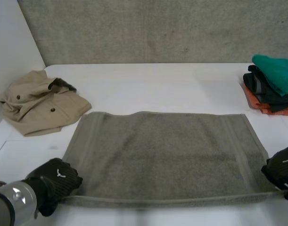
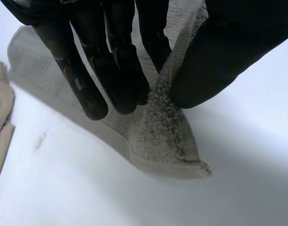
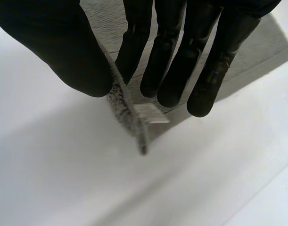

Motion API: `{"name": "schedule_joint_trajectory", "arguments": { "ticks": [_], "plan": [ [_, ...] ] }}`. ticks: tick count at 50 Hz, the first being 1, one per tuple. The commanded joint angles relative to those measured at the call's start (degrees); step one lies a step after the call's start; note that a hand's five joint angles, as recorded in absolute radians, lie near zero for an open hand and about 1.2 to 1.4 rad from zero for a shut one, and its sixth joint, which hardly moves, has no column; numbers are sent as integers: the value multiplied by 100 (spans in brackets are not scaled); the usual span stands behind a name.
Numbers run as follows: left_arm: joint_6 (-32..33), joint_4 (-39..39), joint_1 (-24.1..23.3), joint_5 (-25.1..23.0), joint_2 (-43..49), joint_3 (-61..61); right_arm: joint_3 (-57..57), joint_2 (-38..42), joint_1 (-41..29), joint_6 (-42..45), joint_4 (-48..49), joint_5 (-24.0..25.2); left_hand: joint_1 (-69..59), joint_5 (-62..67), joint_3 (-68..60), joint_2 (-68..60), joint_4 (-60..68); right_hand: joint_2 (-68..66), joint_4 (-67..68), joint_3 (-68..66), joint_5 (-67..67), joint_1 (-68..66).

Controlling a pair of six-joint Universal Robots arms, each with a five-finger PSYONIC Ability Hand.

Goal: Fold the laundry.

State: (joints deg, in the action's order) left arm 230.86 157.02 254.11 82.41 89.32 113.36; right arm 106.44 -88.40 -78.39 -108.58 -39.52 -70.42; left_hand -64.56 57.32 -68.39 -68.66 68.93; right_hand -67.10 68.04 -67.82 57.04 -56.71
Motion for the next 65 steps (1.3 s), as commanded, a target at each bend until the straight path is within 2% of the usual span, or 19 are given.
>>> {"name": "schedule_joint_trajectory", "arguments": {
  "ticks": [1, 7, 11, 13, 14, 17, 20, 24, 25, 27, 28, 30, 33, 39, 46, 51, 55, 61, 65],
  "plan": [
    [73, 873, -81, 38, 348, -164, -387, 427, -106, -356, 979, 90, -1544, 1268, -1161, -1134, 1107, -1290, 1196, -1218, 1296, -2329],
    [-259, 2057, -274, 74, 1532, -1305, -1256, 1517, -746, -1462, 2604, -94, -1544, 1268, -1161, -1134, 1107, -1290, 1196, -1218, 1296, -2329],
    [-603, 2912, -336, 179, 2360, -2080, -1784, 2071, -1204, -1587, 3396, -515, -1544, 1268, -1161, -1134, 1107, -1290, 1196, -1218, 1296, -2329],
    [-665, 3202, -345, 354, 2685, -2405, -2047, 2352, -1380, -1579, 3739, -709, -1544, 1268, -1161, -1134, 1107, -1290, 1196, -1218, 1296, -2329],
    [-665, 3447, -380, 599, 3026, -2790, -2327, 2641, -1546, -1570, 4028, -892, -1544, 1268, -1161, -1134, 1107, -1290, 1196, -1218, 1296, -2329],
    [-656, 3756, -555, 987, 3713, -3573, -2856, 3152, -1785, -1544, 4566, -1096, -1544, 1268, -1161, -1134, 1107, -1290, 1196, -1218, 1296, -2329],
    [-647, 3862, -670, 1172, 4345, -4301, -3408, 3678, -1855, -1561, 4943, -1158, -1544, 1268, -1161, -1134, 1107, -1290, 1196, -1218, 1296, -2329],
    [-674, 3941, -740, 1094, 4900, -4857, -3989, 4267, -1969, -1561, 5199, -1272, -1544, 1268, -1161, -1134, 1107, -1290, 1196, -1218, 1296, -2329],
    [-674, 3976, -758, 1058, 4971, -4911, -4078, 4365, -2005, -1570, 5200, -1324, 3, -278, 386, 412, -439, -1263, 1168, -1190, 1268, -2301],
    [-665, 4099, -828, 1006, 5068, -4921, -4175, 4471, -2075, -1570, 5200, -1543, 5022, -5298, 5405, 5431, -5458, 3759, -3853, 3831, -3753, 2720],
    [-665, 4274, -933, 910, 5086, -4877, -4219, 4507, -2180, -1579, 5217, -1858, 4848, -5123, 5231, 5257, -5284, 5710, -5804, 5782, -5704, 4671],
    [-647, 4485, -1030, 830, 5060, -4807, -4211, 4463, -2294, -1631, 5191, -2141, 5456, -5732, 5839, 5866, -5893, 5710, -5804, 5782, -5704, 4671],
    [-700, 4855, -1101, 777, 4876, -4517, -3931, 4165, -2444, -1736, 5147, -2423, 5456, -5732, 5839, 5866, -5893, 5710, -5804, 5782, -5704, 4671],
    [-735, 5128, -1057, 803, 4191, -3823, -2789, 3155, -2392, -2184, 5068, -2064, 5456, -5732, 5839, 5866, -5893, 5710, -5804, 5782, -5704, 4671],
    [-823, 5102, -925, 795, 3048, -2593, -1558, 2170, -2024, -2914, 4348, -1177, 5456, -5732, 5839, 5866, -5893, 5266, -5360, 5338, -5260, 4227],
    [-1226, 5163, -916, 751, 2433, -1793, -890, 2064, -1146, -2976, 4101, -360, 5456, -5732, 5839, 5866, -5893, 4309, -4403, 4381, -4303, 3270],
    [-1508, 5146, -943, 742, 2231, -1511, -678, 2090, -837, -2985, 4154, 36, 5456, -5732, 5839, 5866, -5893, 3988, -4082, 4060, -3982, 2949],
    [-1579, 5146, -987, 742, 2159, -1396, -625, 2353, -704, -2976, 4522, 117, 5456, -5732, 5839, 5866, -5893, 3567, -3661, 3639, -3561, 2528],
    [-1588, 5146, -978, 733, 2168, -1396, -642, 2538, -660, -2976, 4786, 143, 5456, -5732, 5839, 5866, -5893, 1940, -2034, 2012, -1934, 901]
  ]
}}
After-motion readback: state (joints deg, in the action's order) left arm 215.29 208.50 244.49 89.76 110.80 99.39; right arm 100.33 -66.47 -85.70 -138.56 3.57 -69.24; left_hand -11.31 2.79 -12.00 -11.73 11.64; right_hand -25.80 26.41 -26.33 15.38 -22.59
